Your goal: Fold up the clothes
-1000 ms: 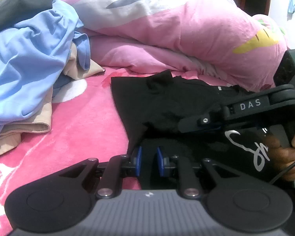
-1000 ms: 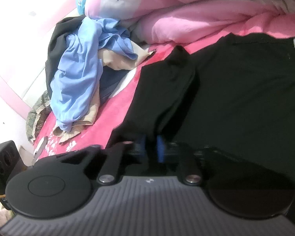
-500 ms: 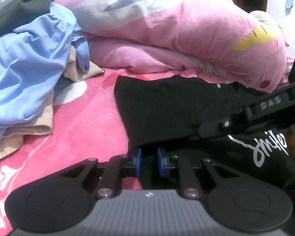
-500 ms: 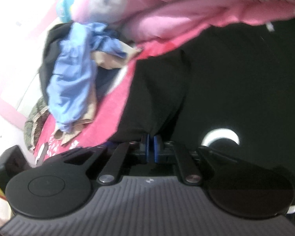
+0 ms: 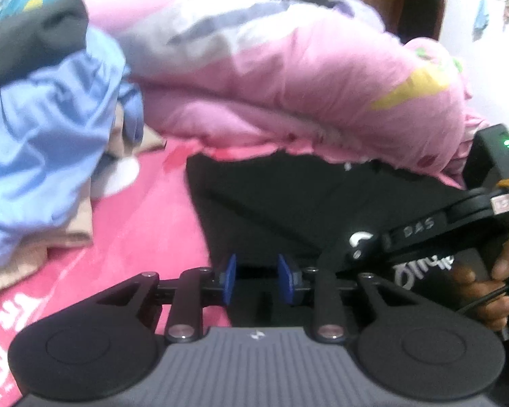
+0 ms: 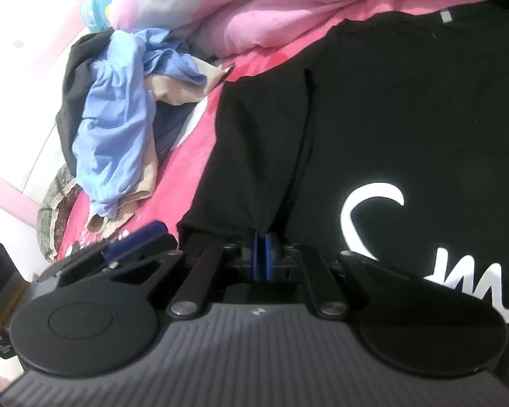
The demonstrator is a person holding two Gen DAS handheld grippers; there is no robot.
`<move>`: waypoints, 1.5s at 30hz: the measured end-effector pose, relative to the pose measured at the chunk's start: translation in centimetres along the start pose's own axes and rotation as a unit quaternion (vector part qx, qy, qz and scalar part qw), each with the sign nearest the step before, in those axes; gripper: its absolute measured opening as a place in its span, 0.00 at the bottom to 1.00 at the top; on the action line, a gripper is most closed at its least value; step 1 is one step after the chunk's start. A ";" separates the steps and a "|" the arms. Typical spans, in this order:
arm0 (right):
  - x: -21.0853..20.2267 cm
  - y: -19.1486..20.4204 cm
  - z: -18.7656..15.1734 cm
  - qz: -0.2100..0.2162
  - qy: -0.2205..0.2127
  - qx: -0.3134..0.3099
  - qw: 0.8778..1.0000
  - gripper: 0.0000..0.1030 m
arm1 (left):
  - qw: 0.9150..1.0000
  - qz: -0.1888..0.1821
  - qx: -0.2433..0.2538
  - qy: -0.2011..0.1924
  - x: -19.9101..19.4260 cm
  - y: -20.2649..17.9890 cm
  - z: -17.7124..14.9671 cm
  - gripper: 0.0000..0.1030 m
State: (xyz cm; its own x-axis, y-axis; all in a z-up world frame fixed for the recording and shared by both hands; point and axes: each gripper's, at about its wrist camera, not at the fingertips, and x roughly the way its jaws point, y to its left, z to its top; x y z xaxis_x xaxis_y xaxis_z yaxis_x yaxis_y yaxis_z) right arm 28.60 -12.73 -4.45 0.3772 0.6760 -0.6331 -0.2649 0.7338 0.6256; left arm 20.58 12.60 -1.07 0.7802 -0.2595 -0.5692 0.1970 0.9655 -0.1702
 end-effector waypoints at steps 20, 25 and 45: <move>5.5 -0.5 11.4 -0.117 -0.075 -0.027 0.990 0.25 | 0.999 0.010 0.029 0.037 3.7 -0.3 -1.6 0.37; 6.0 -0.8 10.9 -0.119 -0.099 -0.038 0.987 0.00 | 0.999 0.010 0.030 0.038 3.6 -0.4 -1.7 0.37; 5.2 3.1 10.4 -0.098 -0.144 -0.157 0.972 0.02 | 0.998 0.018 0.041 0.043 3.7 -0.6 -1.6 0.38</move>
State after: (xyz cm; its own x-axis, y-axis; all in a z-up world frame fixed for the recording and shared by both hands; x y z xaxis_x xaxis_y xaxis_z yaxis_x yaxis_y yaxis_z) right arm 38.95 -7.64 -1.12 0.6686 0.5073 -0.5437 -0.4042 0.8617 0.3069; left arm 22.38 11.00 -4.40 0.7339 -0.2224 -0.6418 0.2203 0.9717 -0.0847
